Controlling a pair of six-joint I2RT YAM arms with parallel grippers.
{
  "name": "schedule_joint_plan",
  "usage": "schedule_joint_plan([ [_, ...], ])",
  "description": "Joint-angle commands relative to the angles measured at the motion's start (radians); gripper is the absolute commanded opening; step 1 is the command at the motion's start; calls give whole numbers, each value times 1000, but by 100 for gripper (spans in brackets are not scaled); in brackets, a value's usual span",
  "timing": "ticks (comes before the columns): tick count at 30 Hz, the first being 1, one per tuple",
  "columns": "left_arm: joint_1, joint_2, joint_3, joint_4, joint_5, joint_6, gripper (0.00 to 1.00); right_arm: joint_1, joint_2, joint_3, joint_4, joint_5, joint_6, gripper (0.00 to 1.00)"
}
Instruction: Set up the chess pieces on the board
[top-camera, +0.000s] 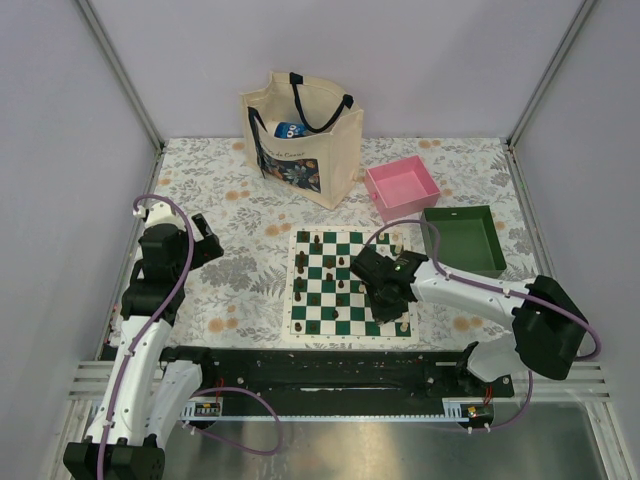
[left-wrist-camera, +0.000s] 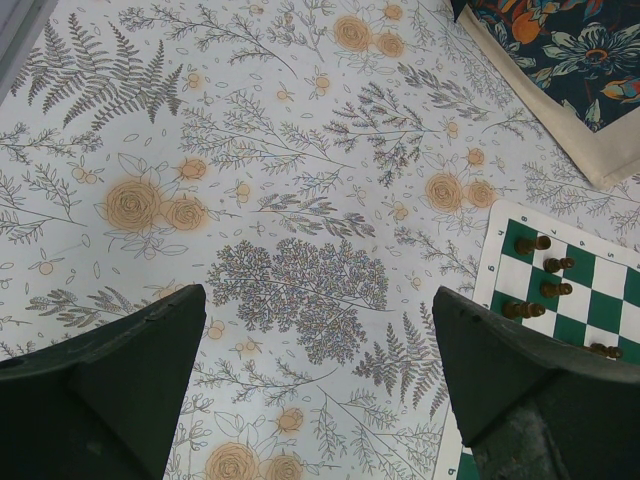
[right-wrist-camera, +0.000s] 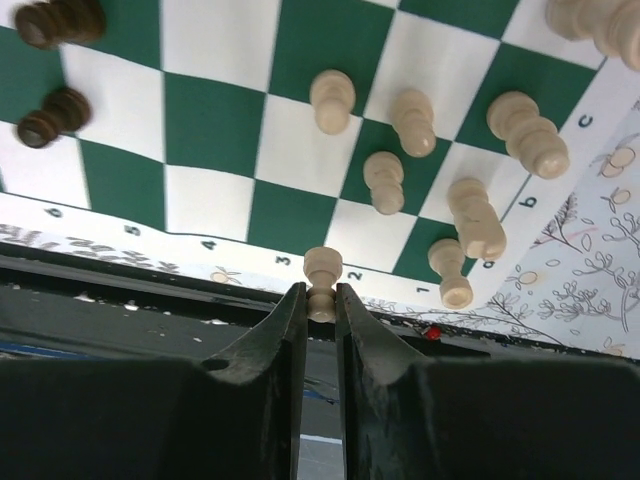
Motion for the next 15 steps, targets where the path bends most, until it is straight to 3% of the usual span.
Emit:
schedule_joint_plan([
  [1,5,-16,13,39,2,-6,99,0,-3,-30,-34,27,21,20],
  [15,5,-15,13,40,4,-6,99,-21,63,-62,18,28,-5,21],
])
